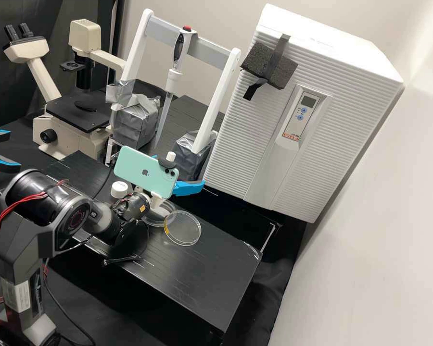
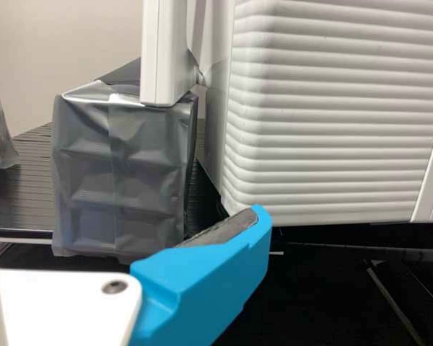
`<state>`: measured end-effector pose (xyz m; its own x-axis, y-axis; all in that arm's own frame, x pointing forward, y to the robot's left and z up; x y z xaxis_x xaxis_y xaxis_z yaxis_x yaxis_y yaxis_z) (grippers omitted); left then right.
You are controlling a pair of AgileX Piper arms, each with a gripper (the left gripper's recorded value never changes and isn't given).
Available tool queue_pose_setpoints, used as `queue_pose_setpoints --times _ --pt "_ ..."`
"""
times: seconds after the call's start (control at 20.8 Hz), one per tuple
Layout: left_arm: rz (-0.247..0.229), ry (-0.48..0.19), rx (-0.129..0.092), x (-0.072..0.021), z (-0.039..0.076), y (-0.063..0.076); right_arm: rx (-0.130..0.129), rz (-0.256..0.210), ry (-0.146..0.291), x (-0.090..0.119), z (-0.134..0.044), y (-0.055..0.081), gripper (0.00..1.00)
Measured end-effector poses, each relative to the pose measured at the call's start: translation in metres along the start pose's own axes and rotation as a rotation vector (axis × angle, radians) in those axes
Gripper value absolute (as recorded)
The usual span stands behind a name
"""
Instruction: Close the bottle
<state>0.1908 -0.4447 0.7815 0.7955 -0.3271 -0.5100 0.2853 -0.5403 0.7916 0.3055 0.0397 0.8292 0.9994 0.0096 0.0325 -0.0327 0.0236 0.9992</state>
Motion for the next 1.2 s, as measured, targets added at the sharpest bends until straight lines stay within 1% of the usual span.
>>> queue_pose_setpoints --times 0.1,0.29,0.38,0.48,0.53,0.62,0.67,0.82,0.86,0.91,1.06,1.2 --pt "-0.004 -0.012 0.002 0.0011 0.002 0.000 0.000 0.000 0.000 0.000 0.000 0.000 1.00" --pt "-0.004 -0.013 0.002 0.0013 0.002 -0.001 0.000 0.000 0.000 0.000 0.000 0.000 1.00" --pt "-0.007 -0.011 -0.003 0.0006 0.003 -0.002 0.000 0.002 0.001 -0.001 0.000 0.000 1.00" --pt "-0.013 -0.017 -0.007 0.0004 0.004 -0.004 0.001 0.000 0.002 -0.009 -0.001 0.001 1.00" --pt "-0.012 -0.017 -0.010 0.0006 0.005 -0.004 0.007 0.007 0.009 -0.014 -0.003 0.004 1.00" --pt "-0.013 -0.018 -0.011 0.0007 0.005 -0.004 0.016 0.017 0.040 -0.028 -0.008 0.007 1.00" --pt "-0.010 -0.015 -0.013 0.0009 0.005 -0.004 0.026 0.032 0.069 -0.035 -0.012 0.009 1.00" --pt "-0.009 -0.017 -0.014 0.0013 0.006 -0.004 0.029 0.057 0.160 -0.054 -0.026 0.009 1.00" --pt "-0.009 -0.017 -0.014 0.0013 0.006 -0.004 0.030 0.051 0.184 -0.061 -0.029 0.006 1.00" --pt "-0.009 -0.017 -0.014 0.0013 0.006 -0.004 0.031 0.044 0.199 -0.066 -0.031 0.004 1.00" --pt "-0.006 -0.017 -0.011 0.0010 0.006 -0.003 0.032 0.004 0.223 -0.082 -0.033 -0.007 1.00" --pt "-0.007 -0.017 -0.012 0.0008 0.006 -0.004 0.030 -0.028 0.250 -0.101 -0.034 -0.014 1.00"
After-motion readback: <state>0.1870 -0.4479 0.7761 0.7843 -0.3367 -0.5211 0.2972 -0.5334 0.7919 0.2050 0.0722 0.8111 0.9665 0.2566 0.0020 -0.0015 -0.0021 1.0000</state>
